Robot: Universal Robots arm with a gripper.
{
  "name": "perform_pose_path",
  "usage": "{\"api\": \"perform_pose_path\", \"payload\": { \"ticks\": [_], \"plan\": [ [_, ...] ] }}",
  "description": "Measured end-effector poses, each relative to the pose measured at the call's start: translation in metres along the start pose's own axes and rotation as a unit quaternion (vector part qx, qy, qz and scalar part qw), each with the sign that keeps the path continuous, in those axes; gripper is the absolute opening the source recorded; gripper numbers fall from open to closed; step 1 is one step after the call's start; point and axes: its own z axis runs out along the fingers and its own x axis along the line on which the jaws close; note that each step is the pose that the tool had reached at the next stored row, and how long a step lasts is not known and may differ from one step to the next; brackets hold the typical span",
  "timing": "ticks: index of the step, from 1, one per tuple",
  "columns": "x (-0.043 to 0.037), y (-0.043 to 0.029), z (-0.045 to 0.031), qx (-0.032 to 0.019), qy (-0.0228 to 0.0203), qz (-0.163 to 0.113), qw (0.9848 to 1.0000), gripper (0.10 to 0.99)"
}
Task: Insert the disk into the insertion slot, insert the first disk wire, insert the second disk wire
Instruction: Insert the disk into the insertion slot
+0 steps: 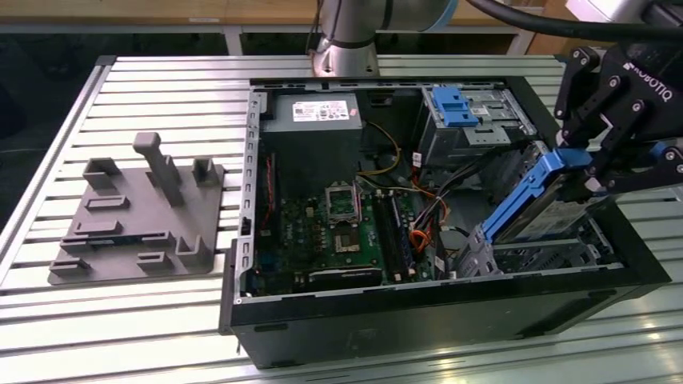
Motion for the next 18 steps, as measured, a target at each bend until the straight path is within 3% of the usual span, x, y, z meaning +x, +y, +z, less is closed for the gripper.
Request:
{"api": "perform_pose_path", "payload": {
  "ticks": [9, 14, 15, 18],
  "plan": [
    [0.0004, -0.0004, 0.0103, 0.0, 0.0002, 0.0, 1.0, 0.365],
    [0.0004, -0.0004, 0.0104, 0.0, 0.0002, 0.0, 1.0, 0.494],
    [0.0004, -0.0004, 0.0105, 0.0, 0.0, 0.0, 1.0, 0.557],
    [0.0004, -0.0004, 0.0105, 0.0, 0.0, 0.0, 1.0, 0.557]
  ]
}}
